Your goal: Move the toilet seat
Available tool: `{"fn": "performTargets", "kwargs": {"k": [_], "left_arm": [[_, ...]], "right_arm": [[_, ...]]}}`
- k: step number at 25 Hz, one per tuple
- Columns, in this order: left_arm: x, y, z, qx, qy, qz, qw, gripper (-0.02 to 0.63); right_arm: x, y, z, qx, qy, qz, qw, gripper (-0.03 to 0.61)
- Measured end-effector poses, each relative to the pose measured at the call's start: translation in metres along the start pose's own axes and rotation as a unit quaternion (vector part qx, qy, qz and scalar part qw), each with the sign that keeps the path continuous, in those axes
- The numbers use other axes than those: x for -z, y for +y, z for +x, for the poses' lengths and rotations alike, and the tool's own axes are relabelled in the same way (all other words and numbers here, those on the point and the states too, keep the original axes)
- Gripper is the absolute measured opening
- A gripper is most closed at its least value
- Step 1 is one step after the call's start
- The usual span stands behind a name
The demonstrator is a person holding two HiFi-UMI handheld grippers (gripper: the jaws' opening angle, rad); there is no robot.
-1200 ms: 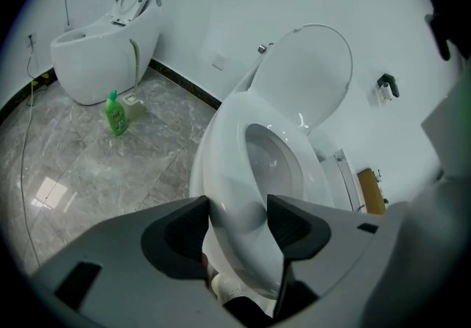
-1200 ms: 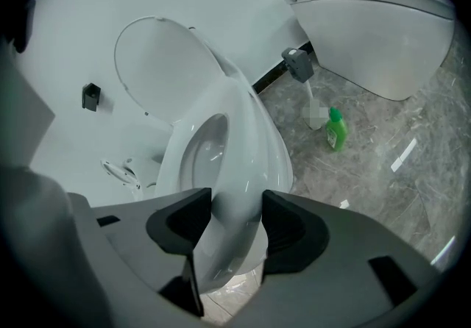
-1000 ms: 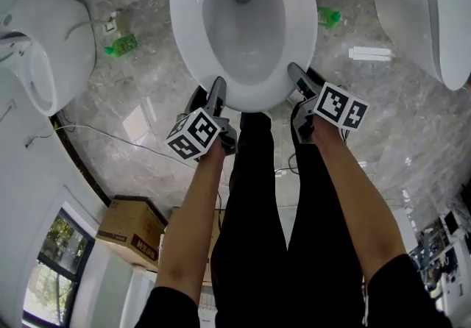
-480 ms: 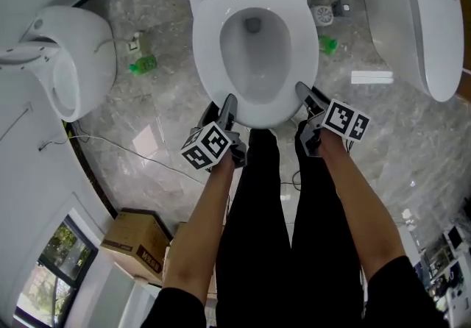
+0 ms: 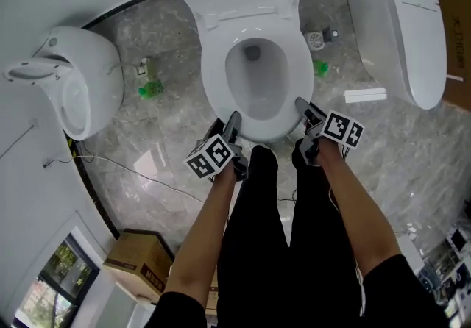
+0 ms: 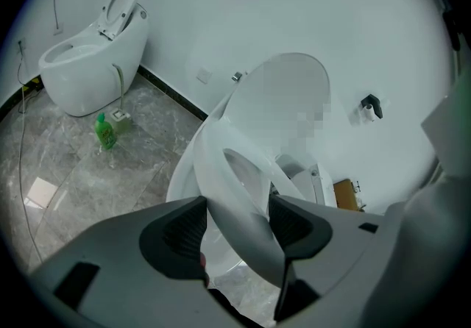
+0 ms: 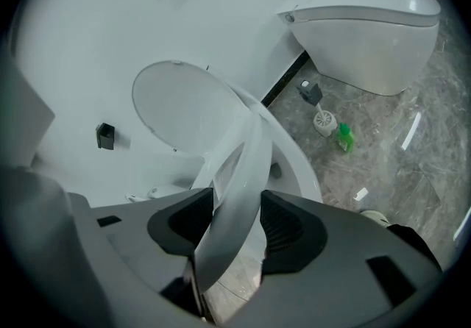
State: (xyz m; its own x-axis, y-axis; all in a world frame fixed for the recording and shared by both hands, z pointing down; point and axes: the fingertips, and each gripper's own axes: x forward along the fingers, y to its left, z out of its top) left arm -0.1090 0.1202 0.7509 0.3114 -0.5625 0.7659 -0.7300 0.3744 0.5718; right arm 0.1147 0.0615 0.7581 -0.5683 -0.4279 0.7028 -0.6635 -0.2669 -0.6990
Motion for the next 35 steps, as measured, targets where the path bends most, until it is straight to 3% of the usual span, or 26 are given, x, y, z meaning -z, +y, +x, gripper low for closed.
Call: {"fn": "performTargets", "kwargs": {"k": [10,15,17,20,27,35], "left_arm": [[-0.004,0.001,0.0,0.019,0.017,0.003,0.9997,0.27],[-0.009,-0.002,-0.005,0.031,-0.008,-0.014,0.9994,0.263],[-0.012,-0.006,-0.005,0.039,-0.02,-0.019,0.9989,0.265],[-0.01,-0.004,-0.004,0.036,-0.018,-0.016,0.9991,0.265],[-0.008,-0.001,-0.001,0.04,-0.022,-0.016,0.9988,0.268],[-0.006,0.002,0.003,0.098,-0.031,-0.057,0.9931,0.277]], "right_arm": [[-0.003,0.003,0.003,-0.032,-0.025,0.019,0.999,0.221],[0.01,0.02,0.027,-0.079,0.026,0.023,0.996,0.221],[0.011,0.027,0.039,-0.069,0.033,0.021,0.997,0.208],[0.008,0.025,0.043,-0.067,0.011,0.057,0.996,0.151],[0.008,0.022,0.044,-0.068,0.009,0.074,0.995,0.14],[0.009,0.02,0.045,-0.066,0.01,0.086,0.994,0.129]]}}
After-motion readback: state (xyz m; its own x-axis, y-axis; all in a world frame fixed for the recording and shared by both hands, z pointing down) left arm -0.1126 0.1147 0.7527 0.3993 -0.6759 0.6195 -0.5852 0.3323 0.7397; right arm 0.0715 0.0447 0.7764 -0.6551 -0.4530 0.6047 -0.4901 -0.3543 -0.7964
